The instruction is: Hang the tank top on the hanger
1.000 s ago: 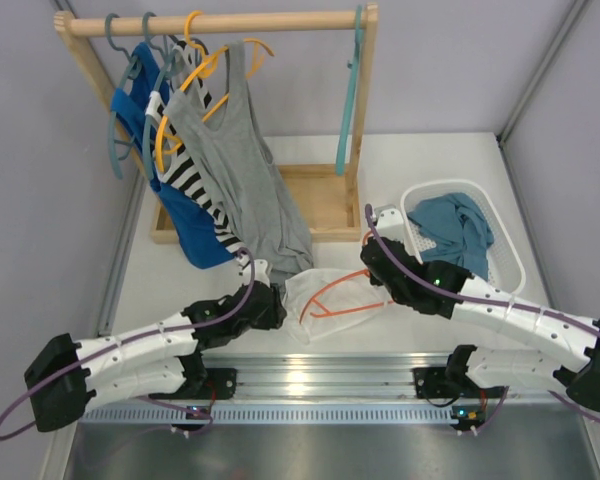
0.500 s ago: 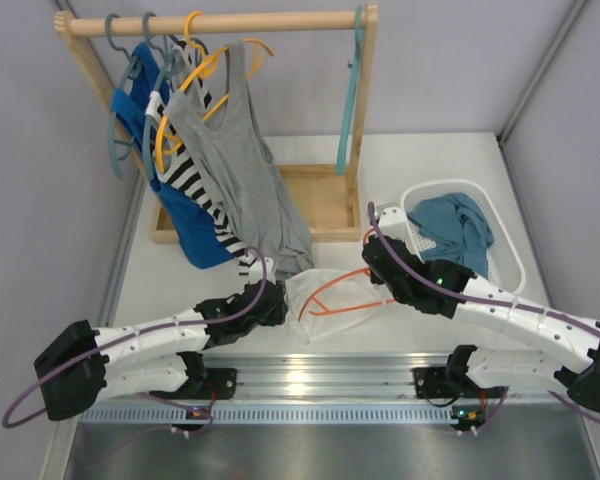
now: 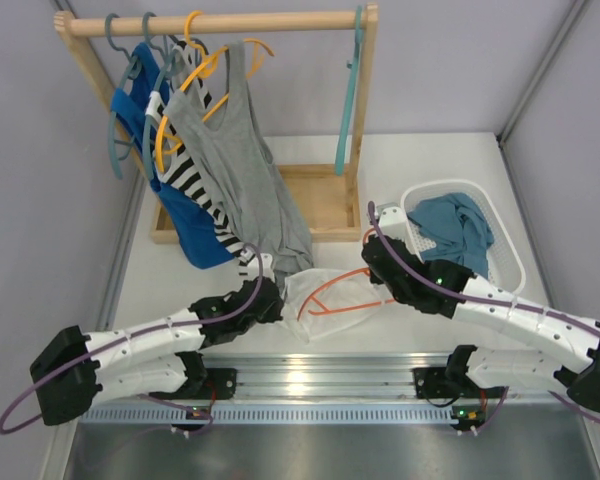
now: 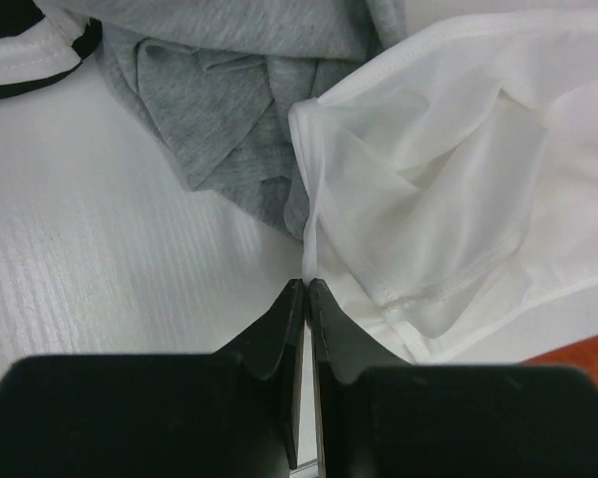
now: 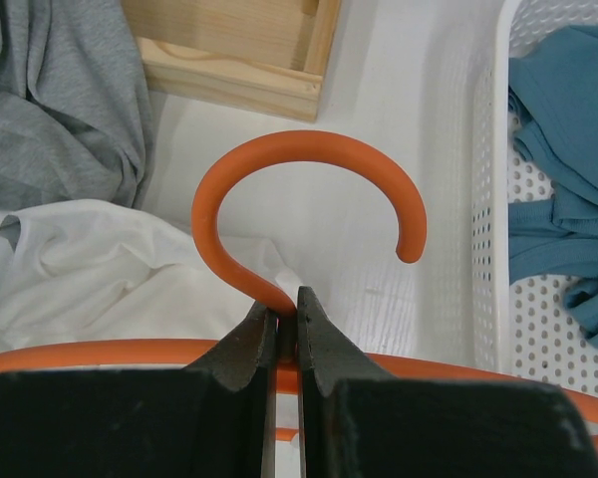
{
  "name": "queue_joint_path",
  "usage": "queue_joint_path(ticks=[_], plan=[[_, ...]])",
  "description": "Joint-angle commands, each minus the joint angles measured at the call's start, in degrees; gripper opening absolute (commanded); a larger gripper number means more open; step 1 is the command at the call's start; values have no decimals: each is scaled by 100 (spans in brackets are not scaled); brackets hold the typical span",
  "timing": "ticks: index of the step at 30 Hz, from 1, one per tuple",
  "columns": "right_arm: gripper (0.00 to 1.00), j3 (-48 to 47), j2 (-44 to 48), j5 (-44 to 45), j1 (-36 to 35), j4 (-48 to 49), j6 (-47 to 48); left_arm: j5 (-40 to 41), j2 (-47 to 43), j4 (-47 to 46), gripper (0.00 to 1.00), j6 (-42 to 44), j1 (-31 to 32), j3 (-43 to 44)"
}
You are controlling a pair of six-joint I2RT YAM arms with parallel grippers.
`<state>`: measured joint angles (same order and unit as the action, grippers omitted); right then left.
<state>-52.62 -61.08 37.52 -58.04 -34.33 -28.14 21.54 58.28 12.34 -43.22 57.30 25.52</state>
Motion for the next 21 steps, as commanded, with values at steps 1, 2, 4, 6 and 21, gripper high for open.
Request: queue_joint_path(ticks=[1,2,4,6,21], plan=[[0,-319,-27,168,-93,75,-51,87,-317,260,9,121,-17,322],[0,-328,-44,177,-85,84,-51,96,-431,313,8,130,-26,340],[0,-336,-79,186,-85,93,-60,17,-502,427,9,191,-26,384],[0,-363,-132,177,-85,93,-60,17,-546,550,11,191,-17,445],[0,-574,-352,449,-84,49,-192,-862,-836,796,0,385,-17,1033]])
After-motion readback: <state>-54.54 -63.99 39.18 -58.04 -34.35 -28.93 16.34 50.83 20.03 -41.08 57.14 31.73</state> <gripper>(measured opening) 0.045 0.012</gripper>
